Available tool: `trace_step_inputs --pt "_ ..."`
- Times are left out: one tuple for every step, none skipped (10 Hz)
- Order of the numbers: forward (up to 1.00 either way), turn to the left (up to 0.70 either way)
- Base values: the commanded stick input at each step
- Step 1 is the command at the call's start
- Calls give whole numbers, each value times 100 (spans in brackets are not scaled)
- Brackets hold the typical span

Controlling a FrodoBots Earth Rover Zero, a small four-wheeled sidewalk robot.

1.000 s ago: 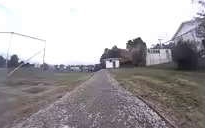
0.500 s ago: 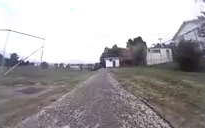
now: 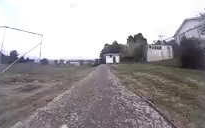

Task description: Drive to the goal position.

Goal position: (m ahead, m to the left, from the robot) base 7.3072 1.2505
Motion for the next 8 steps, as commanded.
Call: trace_step_inputs --pt "60 -1" --pt "60 -4" --pt "60 -7" --pt "60 -10" --pt "60 -13" --pt "60 -15" --pt "60 -15" --pt "60 -15"
